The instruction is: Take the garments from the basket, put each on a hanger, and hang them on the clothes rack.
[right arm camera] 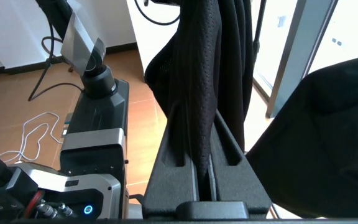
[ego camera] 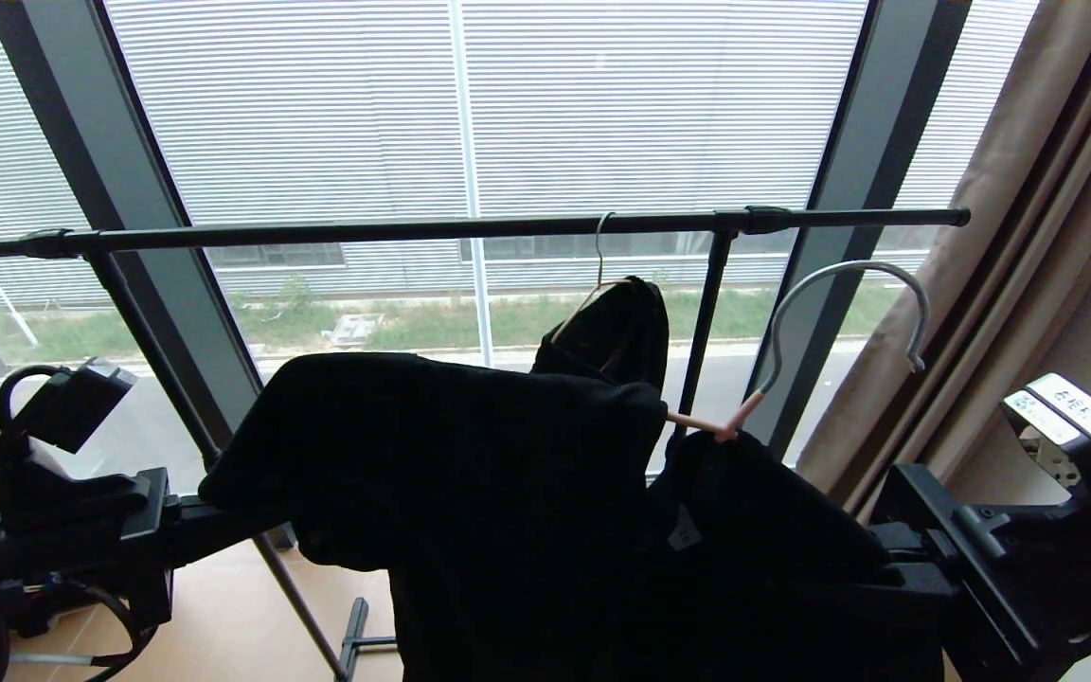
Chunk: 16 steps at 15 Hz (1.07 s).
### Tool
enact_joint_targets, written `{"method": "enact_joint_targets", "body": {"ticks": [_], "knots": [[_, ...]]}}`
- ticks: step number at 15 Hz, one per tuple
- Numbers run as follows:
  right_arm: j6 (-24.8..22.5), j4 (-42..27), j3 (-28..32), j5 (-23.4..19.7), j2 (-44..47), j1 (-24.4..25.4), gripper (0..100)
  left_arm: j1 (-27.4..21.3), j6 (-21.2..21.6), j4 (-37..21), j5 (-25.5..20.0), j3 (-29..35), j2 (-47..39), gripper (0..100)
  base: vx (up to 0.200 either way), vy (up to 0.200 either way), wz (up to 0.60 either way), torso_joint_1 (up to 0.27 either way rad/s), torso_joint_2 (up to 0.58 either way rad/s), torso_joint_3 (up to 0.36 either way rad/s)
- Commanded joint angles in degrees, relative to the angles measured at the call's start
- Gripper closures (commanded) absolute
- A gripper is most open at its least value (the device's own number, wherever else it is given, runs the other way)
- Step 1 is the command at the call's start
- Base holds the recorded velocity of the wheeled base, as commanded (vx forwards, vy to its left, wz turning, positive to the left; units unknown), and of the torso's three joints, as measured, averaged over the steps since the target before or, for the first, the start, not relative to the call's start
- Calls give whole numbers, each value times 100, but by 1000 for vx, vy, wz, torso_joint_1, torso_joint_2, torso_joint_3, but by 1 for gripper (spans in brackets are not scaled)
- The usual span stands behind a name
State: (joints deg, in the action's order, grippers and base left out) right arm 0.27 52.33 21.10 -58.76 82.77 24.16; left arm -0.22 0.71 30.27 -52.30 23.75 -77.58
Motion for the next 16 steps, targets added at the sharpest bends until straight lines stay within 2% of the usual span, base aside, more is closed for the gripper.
{"method": "enact_joint_targets", "body": {"ticks": [1,3,6,9,10,12,16], "knots": [[-9,5,-1,5,2,1,100,31,0,5,0,16,-55,100,0,0,0,0,0,0],[-9,5,-1,5,2,-26,100,83,8,14,0,16,-161,100,0,0,0,0,0,0],[-18,5,-1,5,11,-140,100,268,8,366,0,-19,-592,100,0,0,0,0,0,0],[-88,5,-10,5,2,-236,100,584,61,1183,0,-186,-1180,100,0,0,0,0,0,0],[-88,5,-10,5,2,-236,100,584,61,1183,0,-186,-1180,100,0,0,0,0,0,0],[-159,5,-1,5,-7,-360,100,637,52,1622,-9,-362,-1189,100,0,0,0,0,0,0],[-167,14,-10,5,-16,-509,100,707,61,1763,-35,-450,-1172,100,0,0,0,0,0,0]]}}
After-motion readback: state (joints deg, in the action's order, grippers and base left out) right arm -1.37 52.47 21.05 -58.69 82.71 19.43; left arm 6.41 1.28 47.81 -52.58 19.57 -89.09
